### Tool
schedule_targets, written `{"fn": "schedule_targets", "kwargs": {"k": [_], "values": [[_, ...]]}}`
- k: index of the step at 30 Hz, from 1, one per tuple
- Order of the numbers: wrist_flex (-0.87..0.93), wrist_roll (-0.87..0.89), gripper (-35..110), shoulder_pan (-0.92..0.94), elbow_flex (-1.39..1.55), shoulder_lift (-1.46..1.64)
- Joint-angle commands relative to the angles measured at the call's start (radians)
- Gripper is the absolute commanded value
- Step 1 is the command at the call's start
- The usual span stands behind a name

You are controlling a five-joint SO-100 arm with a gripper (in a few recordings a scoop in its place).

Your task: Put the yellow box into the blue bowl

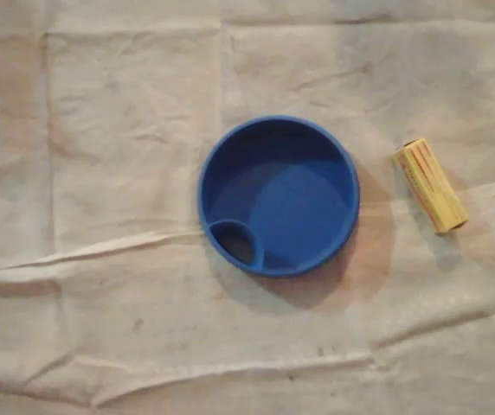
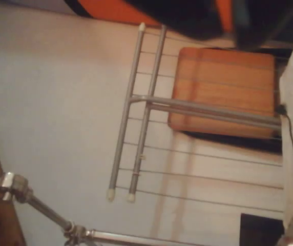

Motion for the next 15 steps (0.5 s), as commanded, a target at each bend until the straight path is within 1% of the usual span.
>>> {"fn": "schedule_targets", "kwargs": {"k": [1, 15], "values": [[0.0, 0.0, 0, 0.0, -0.005, 0.037], [0.0, -0.008, 0, -0.011, -0.003, 0.037]]}}
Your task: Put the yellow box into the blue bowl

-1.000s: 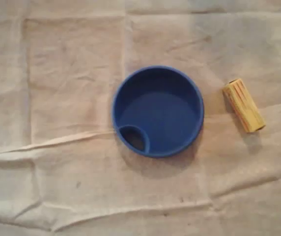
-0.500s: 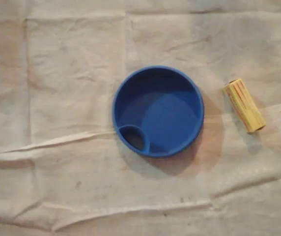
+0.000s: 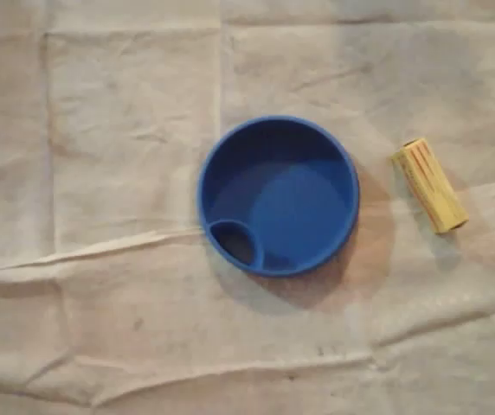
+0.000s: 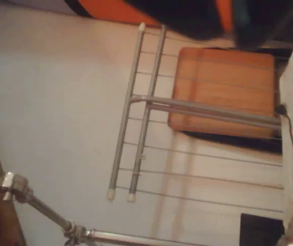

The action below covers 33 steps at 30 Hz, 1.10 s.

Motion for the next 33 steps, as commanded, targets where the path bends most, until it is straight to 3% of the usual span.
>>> {"fn": "schedule_targets", "kwargs": {"k": [1, 8, 15, 22, 33], "values": [[0.0, -0.008, 0, -0.011, -0.003, 0.035], [-0.02, -0.011, 0, -0.011, 0.014, -0.11], [-0.222, -0.061, 0, -0.014, 0.037, -0.471], [-0.408, -0.387, 0, -0.155, 0.035, -0.825], [-0.653, -1.014, 0, -0.169, 0.017, -1.272]]}}
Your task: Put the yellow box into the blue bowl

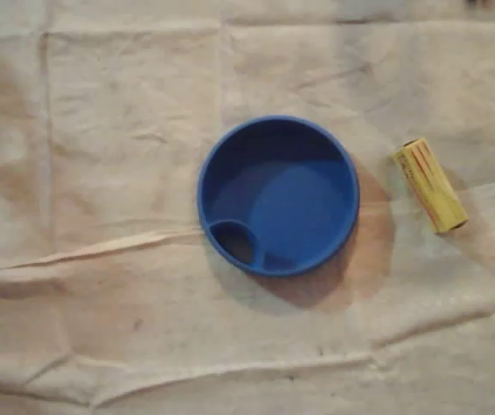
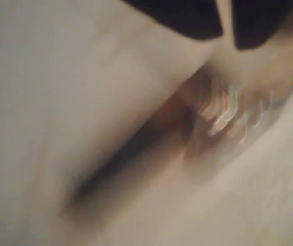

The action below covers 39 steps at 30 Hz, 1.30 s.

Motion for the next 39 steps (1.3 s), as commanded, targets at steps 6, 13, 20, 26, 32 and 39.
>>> {"fn": "schedule_targets", "kwargs": {"k": [6, 13, 20, 26, 32, 39], "values": [[-0.229, -0.531, 0, 0.009, -0.031, -0.179], [-0.25, -0.83, 0, 0.011, -0.031, -0.233], [-0.261, -0.917, 7, 0.02, -0.031, -0.295], [-0.261, -0.927, 22, 0.089, -0.032, -0.325], [-0.261, -0.927, 27, 0.129, -0.031, -0.328], [-0.262, -0.927, 27, 0.138, -0.031, -0.331]]}}
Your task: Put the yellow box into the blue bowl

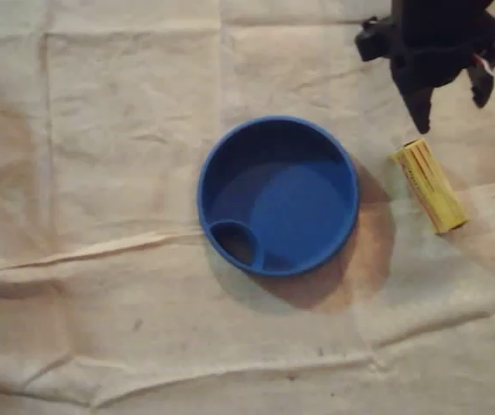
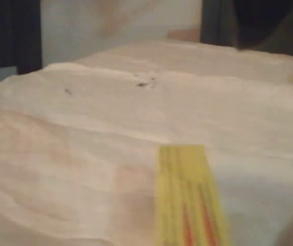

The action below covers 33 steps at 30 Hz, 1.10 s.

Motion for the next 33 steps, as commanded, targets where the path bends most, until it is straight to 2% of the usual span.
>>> {"fn": "schedule_targets", "kwargs": {"k": [1, 5, 11, 33], "values": [[-0.029, -0.02, 27, 0.015, -0.031, 0.009], [-0.046, -0.021, 27, 0.048, -0.031, -0.035], [-0.179, -0.035, 27, 0.057, -0.115, -0.201], [-0.183, -0.038, 27, 0.069, -0.161, -0.331]]}}
